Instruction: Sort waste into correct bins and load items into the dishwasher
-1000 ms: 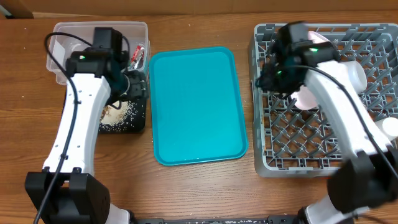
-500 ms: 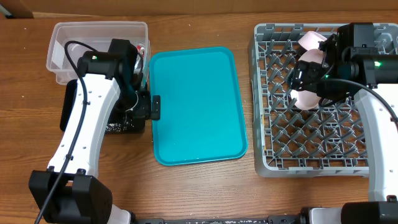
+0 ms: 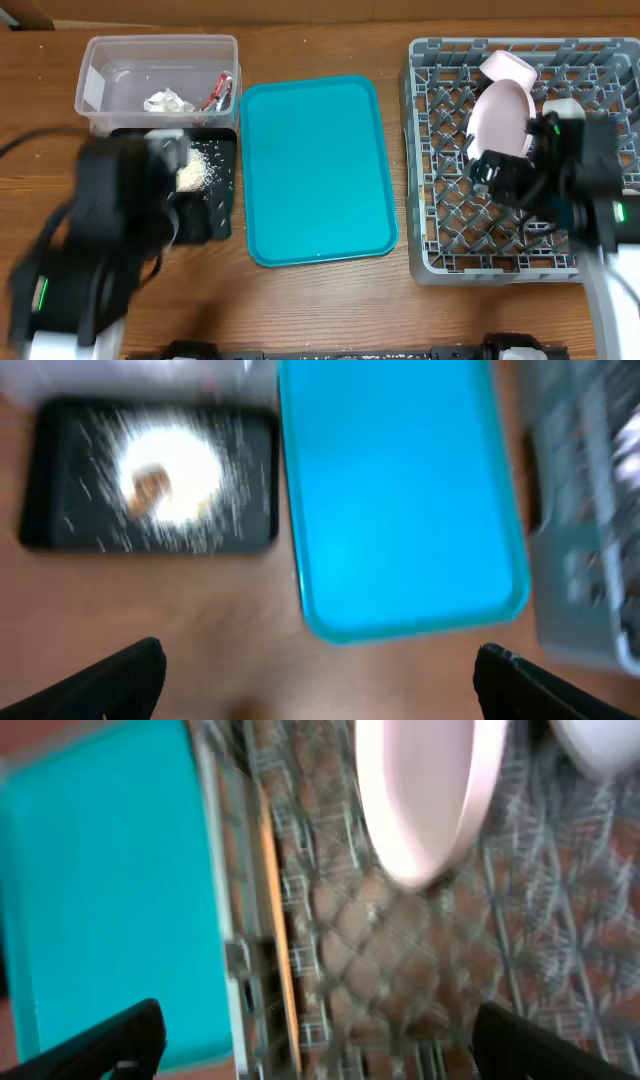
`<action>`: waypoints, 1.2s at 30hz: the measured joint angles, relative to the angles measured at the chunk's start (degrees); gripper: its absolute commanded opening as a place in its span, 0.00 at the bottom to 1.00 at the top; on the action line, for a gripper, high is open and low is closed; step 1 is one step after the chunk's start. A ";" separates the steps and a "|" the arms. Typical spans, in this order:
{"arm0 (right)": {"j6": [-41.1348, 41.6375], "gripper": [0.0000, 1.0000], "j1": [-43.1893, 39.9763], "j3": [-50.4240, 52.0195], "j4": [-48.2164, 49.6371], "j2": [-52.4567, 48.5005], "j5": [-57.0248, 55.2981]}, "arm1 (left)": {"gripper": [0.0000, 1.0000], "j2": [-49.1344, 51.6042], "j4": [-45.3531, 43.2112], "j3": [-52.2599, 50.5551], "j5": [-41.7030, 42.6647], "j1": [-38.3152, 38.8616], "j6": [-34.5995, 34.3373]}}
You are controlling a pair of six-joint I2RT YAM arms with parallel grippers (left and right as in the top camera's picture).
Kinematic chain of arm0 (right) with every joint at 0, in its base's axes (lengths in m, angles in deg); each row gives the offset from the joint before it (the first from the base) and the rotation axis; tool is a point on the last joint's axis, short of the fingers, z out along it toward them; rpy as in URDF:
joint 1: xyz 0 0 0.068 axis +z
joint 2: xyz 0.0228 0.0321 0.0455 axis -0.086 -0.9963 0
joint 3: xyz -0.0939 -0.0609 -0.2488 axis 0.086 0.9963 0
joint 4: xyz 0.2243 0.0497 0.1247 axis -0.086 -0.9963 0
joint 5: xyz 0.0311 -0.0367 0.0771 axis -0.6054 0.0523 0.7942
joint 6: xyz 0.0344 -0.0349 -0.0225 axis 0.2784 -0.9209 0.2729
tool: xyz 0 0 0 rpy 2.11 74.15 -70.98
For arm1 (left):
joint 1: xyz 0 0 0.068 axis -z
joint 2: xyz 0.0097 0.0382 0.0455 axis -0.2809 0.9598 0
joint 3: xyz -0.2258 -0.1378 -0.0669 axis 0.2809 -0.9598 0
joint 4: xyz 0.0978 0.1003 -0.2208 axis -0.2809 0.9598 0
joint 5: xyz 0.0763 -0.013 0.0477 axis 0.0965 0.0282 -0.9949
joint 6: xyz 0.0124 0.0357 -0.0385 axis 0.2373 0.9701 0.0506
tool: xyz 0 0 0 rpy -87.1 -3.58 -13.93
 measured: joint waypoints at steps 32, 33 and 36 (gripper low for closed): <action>-0.02 1.00 0.44 5.05 1.64 15.04 -0.22 | 1.00 -7.45 -8.57 -22.16 -5.99 0.11 -2.80; 0.02 1.00 0.96 5.07 1.49 15.52 -0.28 | 1.00 -7.26 -8.57 -22.16 -5.99 0.11 -2.82; -0.02 1.00 2.99 6.14 3.91 18.45 -1.64 | 1.00 -7.10 -8.55 -22.16 -5.99 0.11 -2.80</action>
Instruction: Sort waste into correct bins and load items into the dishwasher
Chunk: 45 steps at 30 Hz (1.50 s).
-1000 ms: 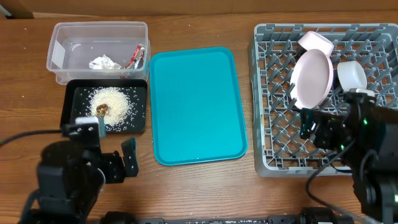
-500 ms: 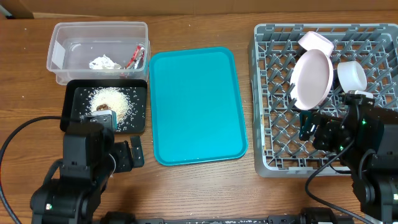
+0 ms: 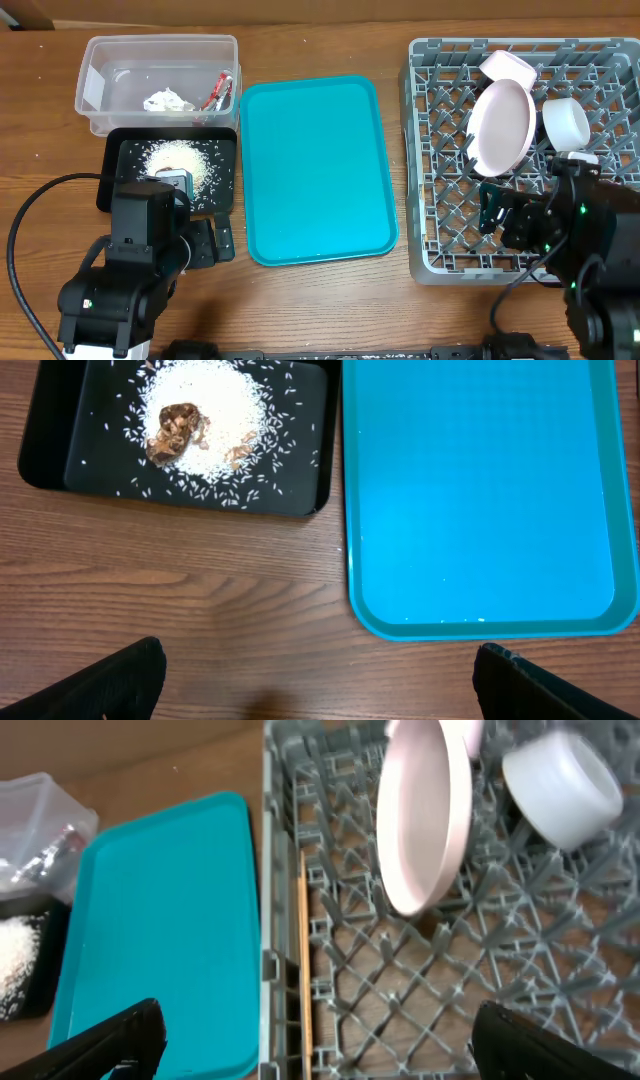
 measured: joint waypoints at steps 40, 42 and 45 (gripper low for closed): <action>-9.57 1.00 -1.36 61.42 56.94 42.40 4.70 | 1.00 0.04 0.00 -0.31 -0.02 0.00 -0.02; -9.66 1.00 -1.36 61.42 56.94 42.40 4.74 | 1.00 0.04 0.00 -0.31 -0.02 0.00 -0.02; -9.88 1.00 -1.38 61.42 56.94 42.40 4.79 | 1.00 0.04 0.00 -0.31 -0.02 0.00 -0.02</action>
